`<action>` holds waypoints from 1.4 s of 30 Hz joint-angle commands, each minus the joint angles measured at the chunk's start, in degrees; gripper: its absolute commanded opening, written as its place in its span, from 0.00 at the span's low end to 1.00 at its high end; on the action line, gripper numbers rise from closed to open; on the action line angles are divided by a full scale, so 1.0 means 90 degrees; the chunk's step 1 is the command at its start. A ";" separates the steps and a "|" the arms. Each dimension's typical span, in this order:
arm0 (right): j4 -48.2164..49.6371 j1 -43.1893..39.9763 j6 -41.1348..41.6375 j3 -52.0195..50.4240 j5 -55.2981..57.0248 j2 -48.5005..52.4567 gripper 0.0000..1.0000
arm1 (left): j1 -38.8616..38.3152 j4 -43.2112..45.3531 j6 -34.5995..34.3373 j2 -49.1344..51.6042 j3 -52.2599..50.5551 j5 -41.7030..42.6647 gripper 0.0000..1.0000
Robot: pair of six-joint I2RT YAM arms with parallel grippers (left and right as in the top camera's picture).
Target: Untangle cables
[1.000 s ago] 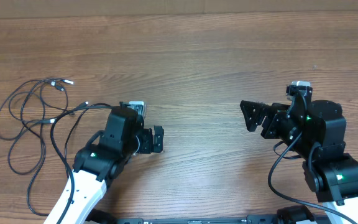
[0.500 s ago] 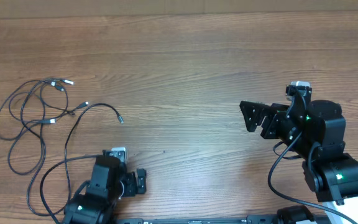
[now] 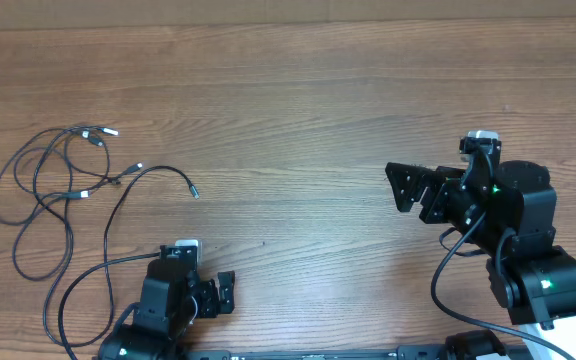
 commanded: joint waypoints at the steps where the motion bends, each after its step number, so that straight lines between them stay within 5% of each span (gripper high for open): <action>1: 0.0061 -0.0012 0.0017 0.0007 -0.0299 -0.0022 1.00 | 0.0039 0.0002 -0.0039 -0.0063 -0.0063 -0.0044 1.00; 12: 0.0129 -0.0012 0.0012 0.0007 -0.1596 -0.0015 1.00 | 0.0039 0.0005 -0.0039 -0.0063 -0.0063 -0.0044 0.99; 26: 0.1365 -0.0032 -0.0304 -0.0284 0.1105 0.0107 1.00 | 0.0039 0.0005 -0.0039 -0.0063 -0.0063 -0.0044 0.99; 42: 0.4923 -0.0857 -0.1013 -0.3793 0.1642 -0.3388 1.00 | 0.0039 0.0005 -0.0039 -0.0063 -0.0063 -0.0044 1.00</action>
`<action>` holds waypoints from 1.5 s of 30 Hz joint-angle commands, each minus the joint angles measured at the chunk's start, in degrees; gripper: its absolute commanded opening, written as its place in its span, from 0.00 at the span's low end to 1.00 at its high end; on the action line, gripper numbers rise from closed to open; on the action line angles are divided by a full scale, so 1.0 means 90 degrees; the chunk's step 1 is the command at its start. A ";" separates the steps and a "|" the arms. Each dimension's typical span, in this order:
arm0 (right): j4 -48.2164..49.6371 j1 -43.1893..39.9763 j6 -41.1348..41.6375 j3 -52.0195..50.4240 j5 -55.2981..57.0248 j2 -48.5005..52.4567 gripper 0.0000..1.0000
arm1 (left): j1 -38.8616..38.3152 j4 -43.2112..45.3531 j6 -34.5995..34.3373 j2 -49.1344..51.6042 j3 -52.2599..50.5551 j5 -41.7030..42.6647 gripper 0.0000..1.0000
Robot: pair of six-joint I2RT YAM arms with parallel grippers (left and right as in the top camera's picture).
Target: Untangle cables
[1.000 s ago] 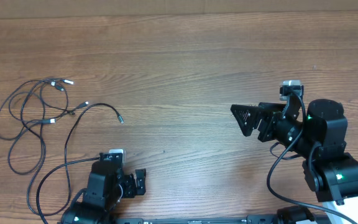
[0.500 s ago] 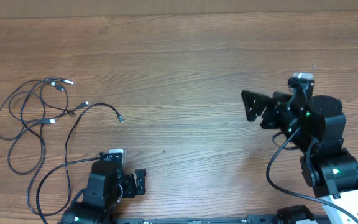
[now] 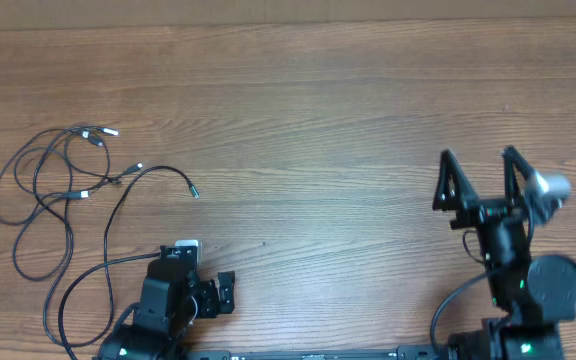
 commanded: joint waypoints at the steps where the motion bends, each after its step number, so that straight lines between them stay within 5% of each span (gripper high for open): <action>1: 0.0240 -0.0146 -0.0085 -0.0906 0.0146 -0.0682 1.00 | 0.0039 0.0007 -0.0039 -0.0063 -0.0061 -0.0044 1.00; 15: -0.0175 -0.0153 -0.0095 -0.2426 0.0287 -0.2154 1.00 | 0.0039 0.0007 -0.0039 -0.0063 -0.0061 -0.0044 1.00; 19: -0.1049 -0.0146 -0.0092 -0.2421 0.0284 -0.2290 1.00 | 0.0039 0.0007 -0.0039 -0.0063 -0.0061 -0.0044 1.00; 45: -0.1030 -0.0153 -0.0090 -0.2419 0.0146 -0.2467 1.00 | 0.0041 0.0002 -0.0036 -0.0063 -0.0061 -0.0066 1.00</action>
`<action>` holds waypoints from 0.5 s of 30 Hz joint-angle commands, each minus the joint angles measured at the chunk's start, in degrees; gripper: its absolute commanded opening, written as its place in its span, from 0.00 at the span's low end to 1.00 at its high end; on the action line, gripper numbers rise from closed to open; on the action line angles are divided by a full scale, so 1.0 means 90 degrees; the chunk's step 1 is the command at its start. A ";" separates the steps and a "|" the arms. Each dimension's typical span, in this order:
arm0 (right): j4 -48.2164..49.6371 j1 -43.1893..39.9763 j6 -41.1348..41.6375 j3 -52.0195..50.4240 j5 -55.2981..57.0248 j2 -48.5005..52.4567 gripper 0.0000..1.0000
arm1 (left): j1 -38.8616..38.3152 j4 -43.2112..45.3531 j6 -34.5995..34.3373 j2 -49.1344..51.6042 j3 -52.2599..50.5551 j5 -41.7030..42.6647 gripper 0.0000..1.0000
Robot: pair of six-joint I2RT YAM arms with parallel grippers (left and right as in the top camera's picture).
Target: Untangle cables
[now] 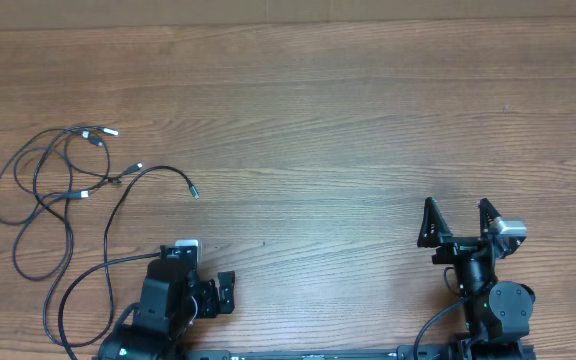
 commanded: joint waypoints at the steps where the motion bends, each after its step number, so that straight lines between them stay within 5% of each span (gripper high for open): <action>1: 0.0036 -0.0036 -0.0027 -0.0066 -0.0027 -0.0068 1.00 | 0.0039 0.0027 -0.0034 -0.0061 -0.0061 -0.0189 1.00; 15: 0.0034 -0.0036 -0.0027 -0.0066 -0.0027 -0.0068 1.00 | 0.0041 -0.0087 -0.0036 -0.0748 -0.0061 -0.0304 1.00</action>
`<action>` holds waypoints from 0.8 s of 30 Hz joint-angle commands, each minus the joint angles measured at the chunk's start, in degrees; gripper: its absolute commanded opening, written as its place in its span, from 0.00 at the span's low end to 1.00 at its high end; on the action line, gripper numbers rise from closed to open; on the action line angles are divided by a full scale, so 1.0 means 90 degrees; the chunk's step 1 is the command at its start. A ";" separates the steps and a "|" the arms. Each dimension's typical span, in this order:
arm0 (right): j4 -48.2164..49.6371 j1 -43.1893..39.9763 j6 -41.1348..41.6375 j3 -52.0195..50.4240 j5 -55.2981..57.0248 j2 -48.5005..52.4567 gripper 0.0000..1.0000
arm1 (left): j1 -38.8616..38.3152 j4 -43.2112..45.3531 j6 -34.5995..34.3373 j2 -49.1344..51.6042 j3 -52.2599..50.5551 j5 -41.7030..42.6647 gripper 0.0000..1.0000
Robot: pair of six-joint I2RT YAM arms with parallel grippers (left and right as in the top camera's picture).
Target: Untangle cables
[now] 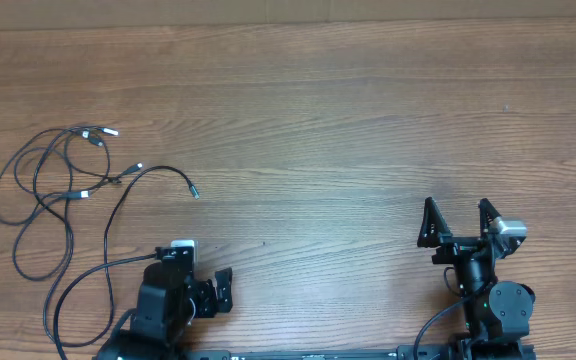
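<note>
A bundle of thin black cables [53, 185] lies at the table's left, looped over each other, with several silver plug ends near the top. One strand runs right to a plug [194, 190]; another curves down toward the left arm's base. My left gripper [222, 289] sits low near the front edge, well below the cables, its jaws only slightly apart. My right gripper [458, 217] stands open at the lower right, far from the cables, with nothing between its fingers.
The wooden table [348, 120] fills the view. Its back edge runs along the top of the frame. Both arm bases stand at the front edge.
The left arm has shifted slightly lower and left near the front edge. The right gripper and the cables are where they were.
The right arm was first stretched out at mid-right with its gripper pointing left. Then it stood farther back with open fingers pointing up-table. Later it was drawn in near the front edge, where it stays. The cables have not moved.
</note>
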 commanded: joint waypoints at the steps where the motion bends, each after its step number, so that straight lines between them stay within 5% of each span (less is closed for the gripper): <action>1: 0.0034 -0.0036 -0.0029 -0.0066 -0.0027 -0.0068 1.00 | 0.0044 -0.0019 -0.0036 -0.0321 -0.0061 -0.0109 0.99; 24: 0.0034 -0.0036 -0.0029 -0.0066 -0.0027 -0.0068 1.00 | 0.0908 -0.0034 -0.0010 -0.1637 -0.0061 -0.0313 1.00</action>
